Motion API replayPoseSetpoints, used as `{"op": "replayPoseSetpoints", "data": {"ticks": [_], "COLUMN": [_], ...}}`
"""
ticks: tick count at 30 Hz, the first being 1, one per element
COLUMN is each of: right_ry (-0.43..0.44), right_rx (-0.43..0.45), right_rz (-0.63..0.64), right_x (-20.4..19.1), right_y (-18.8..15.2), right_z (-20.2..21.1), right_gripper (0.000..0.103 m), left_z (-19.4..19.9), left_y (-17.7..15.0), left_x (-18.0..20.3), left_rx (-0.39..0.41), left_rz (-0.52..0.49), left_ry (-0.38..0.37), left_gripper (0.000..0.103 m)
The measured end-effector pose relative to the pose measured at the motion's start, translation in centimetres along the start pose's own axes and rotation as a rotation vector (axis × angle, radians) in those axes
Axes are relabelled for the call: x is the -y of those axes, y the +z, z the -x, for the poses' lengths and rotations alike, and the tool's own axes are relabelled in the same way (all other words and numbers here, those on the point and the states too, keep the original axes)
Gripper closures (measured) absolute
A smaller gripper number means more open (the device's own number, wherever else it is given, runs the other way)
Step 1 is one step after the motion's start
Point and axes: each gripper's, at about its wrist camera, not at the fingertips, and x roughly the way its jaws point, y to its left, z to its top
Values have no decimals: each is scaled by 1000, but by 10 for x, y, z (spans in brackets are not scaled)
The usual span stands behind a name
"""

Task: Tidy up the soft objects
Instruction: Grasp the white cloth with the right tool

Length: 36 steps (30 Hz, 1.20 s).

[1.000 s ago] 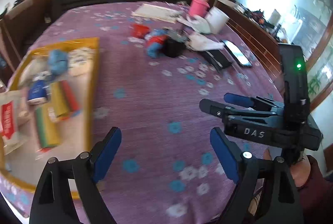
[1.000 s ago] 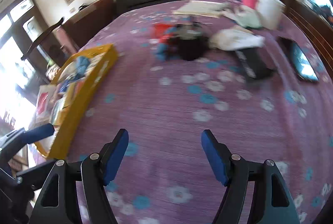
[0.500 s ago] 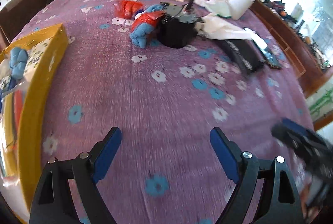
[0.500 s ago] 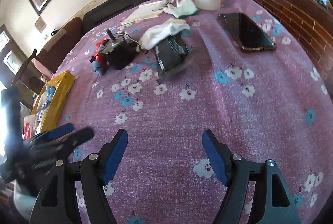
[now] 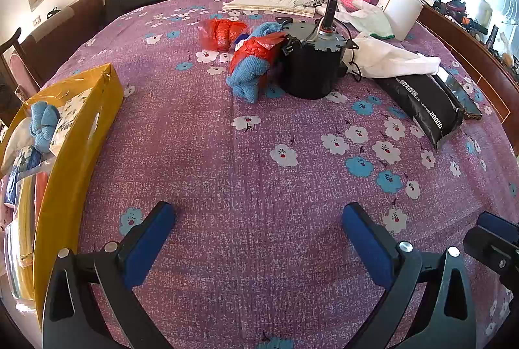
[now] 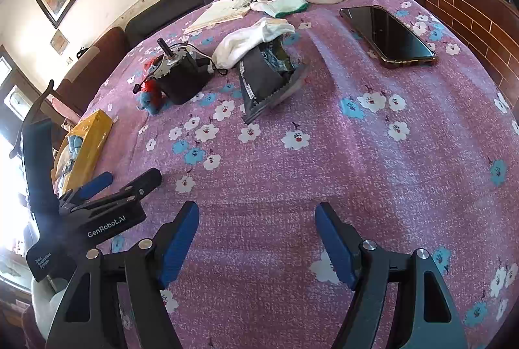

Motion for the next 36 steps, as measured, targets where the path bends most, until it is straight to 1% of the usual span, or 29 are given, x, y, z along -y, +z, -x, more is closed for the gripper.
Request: {"op": "replayPoseSetpoints", "data": {"ticks": [14, 18, 22, 24, 27, 32, 34, 36], "right_ry": [-17, -54, -131, -175, -226, -243, -245, -262], "right_rx": [12, 57, 104, 150, 179, 141, 120, 86], "right_rz": [3, 47, 107, 125, 139, 138, 159, 210], "right_x": [-8, -15, -21, -23, -23, -29, -36, -46], "right_y": [3, 14, 46, 68, 99, 151, 165, 177], "right_z": [-1, 10, 14, 14, 7, -27, -40, -58], "right_gripper": [25, 25, 24, 24, 24, 24, 25, 25], "left_z": [0, -1, -1, -1, 0, -1, -1, 0], "left_y": [0, 0, 0, 0, 0, 0, 0, 0], "left_x": [0, 0, 0, 0, 0, 0, 0, 0], "left_rx": [0, 0, 0, 0, 0, 0, 0, 0], "left_rz": [0, 0, 0, 0, 0, 0, 0, 0], "left_ry": [1, 2, 2, 2, 2, 2, 2, 2], "left_gripper": [0, 0, 0, 0, 0, 0, 0, 0]}}
